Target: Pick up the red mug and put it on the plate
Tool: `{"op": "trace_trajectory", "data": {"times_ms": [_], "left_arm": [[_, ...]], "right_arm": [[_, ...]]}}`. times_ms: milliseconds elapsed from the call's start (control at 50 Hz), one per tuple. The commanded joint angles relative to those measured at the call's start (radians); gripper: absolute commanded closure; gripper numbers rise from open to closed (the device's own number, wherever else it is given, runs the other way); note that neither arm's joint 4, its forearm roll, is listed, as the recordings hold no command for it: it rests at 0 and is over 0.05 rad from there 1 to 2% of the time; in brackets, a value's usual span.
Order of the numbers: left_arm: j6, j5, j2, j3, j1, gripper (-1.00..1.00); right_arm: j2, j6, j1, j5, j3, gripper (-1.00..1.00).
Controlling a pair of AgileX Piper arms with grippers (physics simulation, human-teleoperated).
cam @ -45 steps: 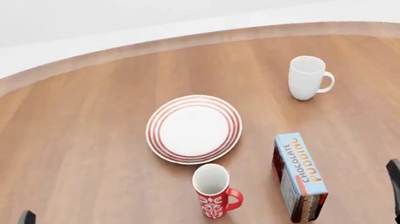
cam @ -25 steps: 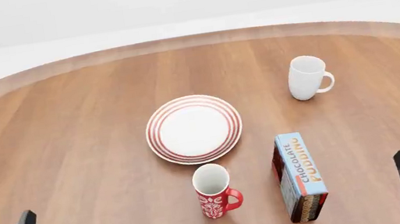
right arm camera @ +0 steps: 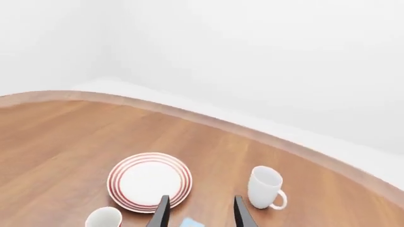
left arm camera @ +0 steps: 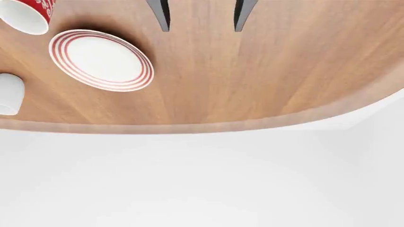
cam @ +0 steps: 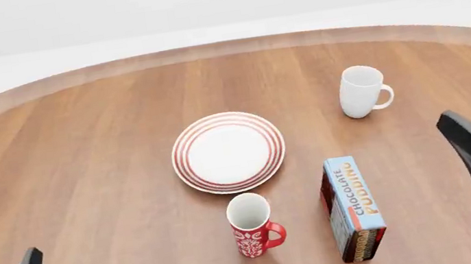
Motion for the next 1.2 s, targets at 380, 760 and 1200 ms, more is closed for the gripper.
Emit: {"op": "trace_trajectory", "data": {"times_ms": [380, 760, 1200], "left_arm": [[0.000, 0.000, 0.000, 0.000, 0.000, -1.00], [0.000, 0.000, 0.000, 0.000, 0.000, -1.00], [0.000, 0.000, 0.000, 0.000, 0.000, -1.00]], "right_arm": [[0.270, -0.145, 0.241, 0.223, -0.241, -1.00], [0.439, -0.124, 0.293, 0.296, -0.303, -1.00], [0.516, -0.097, 0.337, 0.244, -0.190, -1.00]]}}
